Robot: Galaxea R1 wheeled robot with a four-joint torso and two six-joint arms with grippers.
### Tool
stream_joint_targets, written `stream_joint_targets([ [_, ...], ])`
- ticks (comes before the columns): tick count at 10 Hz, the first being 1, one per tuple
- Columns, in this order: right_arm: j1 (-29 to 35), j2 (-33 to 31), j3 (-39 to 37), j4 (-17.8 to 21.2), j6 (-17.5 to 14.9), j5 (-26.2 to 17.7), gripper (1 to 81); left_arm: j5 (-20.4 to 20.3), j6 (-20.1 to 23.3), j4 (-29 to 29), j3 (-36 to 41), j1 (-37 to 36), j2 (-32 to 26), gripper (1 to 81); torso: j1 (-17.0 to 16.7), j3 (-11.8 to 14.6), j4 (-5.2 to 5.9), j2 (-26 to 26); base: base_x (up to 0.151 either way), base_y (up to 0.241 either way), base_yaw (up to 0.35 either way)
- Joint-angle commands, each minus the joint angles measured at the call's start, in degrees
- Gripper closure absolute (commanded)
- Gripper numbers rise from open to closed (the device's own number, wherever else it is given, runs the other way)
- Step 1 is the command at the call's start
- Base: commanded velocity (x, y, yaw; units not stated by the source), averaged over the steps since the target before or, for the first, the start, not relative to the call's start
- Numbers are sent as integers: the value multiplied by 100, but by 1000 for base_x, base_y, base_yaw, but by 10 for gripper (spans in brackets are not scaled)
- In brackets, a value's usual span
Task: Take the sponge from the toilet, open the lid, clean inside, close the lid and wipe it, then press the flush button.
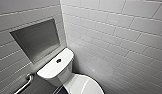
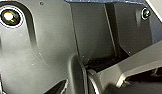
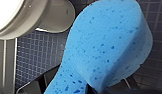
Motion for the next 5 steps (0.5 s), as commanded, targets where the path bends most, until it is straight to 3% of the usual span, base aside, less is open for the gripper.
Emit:
stream_joint_targets([
  [1, -759, 47, -529, -205, -27, -230, 811, 364, 3, 37, 27, -30, -17, 10, 0, 0, 0, 0, 0, 0, 0],
  [2, -945, 100, -547, -161, -124, -212, 811, 364, 3, 37, 27, -30, -34, 10, 0, 0, 0, 0, 0, 0, 0],
  [3, -1138, 214, -625, 84, -561, -177, 811, 364, 3, 37, 27, -30, -52, 10, -2, 0, 0, 0, 0, 0, 0],
  [4, -1244, 344, -730, 751, -1352, -185, 811, 364, -6, 28, 27, -30, -78, 10, -5, 2, -2, 0, 0, 0, 0],
  [5, -1314, 477, -828, 1792, -2592, -230, 811, 364, -15, -7, 27, -39, -105, 10, -5, 2, -2, 0, 0, 0, 0],
])
